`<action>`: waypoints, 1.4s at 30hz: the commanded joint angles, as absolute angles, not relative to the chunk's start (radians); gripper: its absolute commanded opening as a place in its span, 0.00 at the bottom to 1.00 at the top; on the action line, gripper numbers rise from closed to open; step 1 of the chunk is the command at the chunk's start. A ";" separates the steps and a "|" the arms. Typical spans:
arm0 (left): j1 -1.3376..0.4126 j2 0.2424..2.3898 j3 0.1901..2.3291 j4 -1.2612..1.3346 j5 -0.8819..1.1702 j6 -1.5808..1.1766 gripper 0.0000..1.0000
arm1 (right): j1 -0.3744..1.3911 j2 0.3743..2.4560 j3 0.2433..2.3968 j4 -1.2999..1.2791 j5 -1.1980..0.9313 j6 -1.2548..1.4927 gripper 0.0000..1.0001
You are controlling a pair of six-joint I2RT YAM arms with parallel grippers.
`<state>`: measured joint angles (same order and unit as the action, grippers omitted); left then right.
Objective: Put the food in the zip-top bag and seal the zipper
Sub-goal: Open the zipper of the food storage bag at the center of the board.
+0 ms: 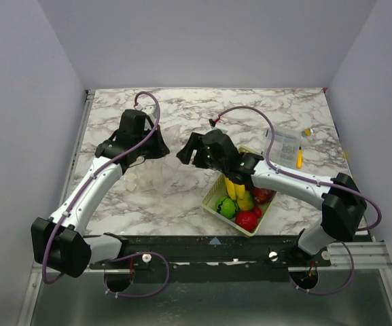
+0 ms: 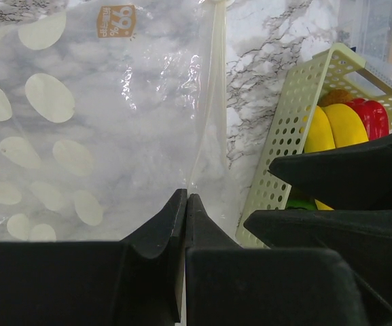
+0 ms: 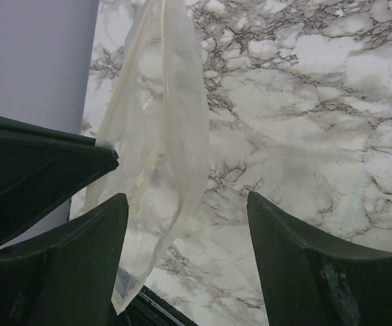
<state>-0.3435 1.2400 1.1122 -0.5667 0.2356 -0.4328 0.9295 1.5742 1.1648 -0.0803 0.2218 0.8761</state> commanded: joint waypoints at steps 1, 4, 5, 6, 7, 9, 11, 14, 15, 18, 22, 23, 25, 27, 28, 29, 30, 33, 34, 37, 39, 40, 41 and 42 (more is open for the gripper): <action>-0.356 1.249 1.133 -0.567 0.231 -0.414 0.00 | 0.937 1.604 1.217 -0.046 0.278 0.821 0.73; -0.359 1.250 1.142 -0.578 0.201 -0.402 0.00 | 0.947 1.641 1.215 -0.048 0.311 0.834 0.70; -0.361 1.246 1.139 -0.576 0.191 -0.400 0.00 | 0.956 1.647 1.212 -0.044 0.329 0.834 0.70; -0.363 1.246 1.138 -0.574 0.183 -0.398 0.00 | 0.964 1.652 1.209 -0.033 0.344 0.826 0.69; -0.366 1.250 1.141 -0.575 0.181 -0.395 0.00 | 0.972 1.656 1.211 -0.028 0.354 0.819 0.68; -0.373 1.260 1.155 -0.594 0.166 -0.386 0.00 | 0.979 1.666 1.214 -0.021 0.367 0.812 0.65; -0.382 1.256 1.159 -0.601 0.153 -0.374 0.00 | 0.983 1.675 1.211 -0.014 0.369 0.813 0.58; -0.401 1.240 1.151 -0.591 0.107 -0.354 0.00 | 0.985 1.670 1.204 -0.009 0.352 0.812 0.32; -0.407 1.240 1.150 -0.589 0.080 -0.348 0.00 | 0.985 1.662 1.206 -0.009 0.352 0.817 0.24; -0.423 1.267 1.182 -0.628 -0.005 -0.341 0.04 | 0.985 1.629 1.179 0.062 0.330 0.833 0.02; -0.456 1.262 1.181 -0.636 -0.112 -0.335 0.20 | 0.985 1.586 1.114 0.151 0.290 0.894 0.00; -0.464 1.259 1.181 -0.635 -0.127 -0.330 0.22 | 0.986 1.579 1.102 0.173 0.286 0.900 0.01; -0.473 1.254 1.183 -0.634 -0.144 -0.325 0.23 | 0.985 1.577 1.100 0.182 0.285 0.902 0.00; -0.478 1.251 1.181 -0.634 -0.156 -0.318 0.25 | 0.985 1.575 1.106 0.163 0.295 0.905 0.00; -0.480 1.252 1.183 -0.638 -0.162 -0.316 0.25 | 0.985 1.571 1.104 0.159 0.299 0.905 0.00; -0.482 1.252 1.184 -0.641 -0.163 -0.313 0.25 | 0.985 1.564 1.097 0.158 0.303 0.910 0.00; -0.482 1.251 1.184 -0.641 -0.161 -0.314 0.25 | 0.986 1.560 1.091 0.163 0.306 0.912 0.00; -0.484 1.241 1.184 -0.640 -0.157 -0.311 0.08 | 0.985 1.551 1.083 0.152 0.313 0.912 0.00; -0.486 1.233 1.179 -0.634 -0.154 -0.309 0.04 | 0.985 1.550 1.083 0.141 0.321 0.910 0.01; -0.487 1.222 1.176 -0.633 -0.153 -0.306 0.00 | 0.985 1.539 1.088 0.058 0.389 0.906 0.01; -0.487 1.212 1.174 -0.630 -0.170 -0.318 0.00 | 0.986 1.529 1.078 0.015 0.441 0.899 0.00; -0.486 1.203 1.169 -0.623 -0.178 -0.323 0.00 | 0.985 1.519 1.066 0.005 0.465 0.895 0.00; -0.487 1.193 1.165 -0.617 -0.192 -0.330 0.00 | 0.985 1.511 1.057 0.003 0.482 0.892 0.00; -0.487 1.187 1.163 -0.615 -0.209 -0.334 0.00 | 0.985 1.505 1.046 -0.024 0.504 0.892 0.00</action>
<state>-0.4812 1.2396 1.1580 -0.6304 -0.1360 -0.3202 0.9806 1.5574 1.0870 0.0711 0.3691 0.8978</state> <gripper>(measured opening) 0.009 0.006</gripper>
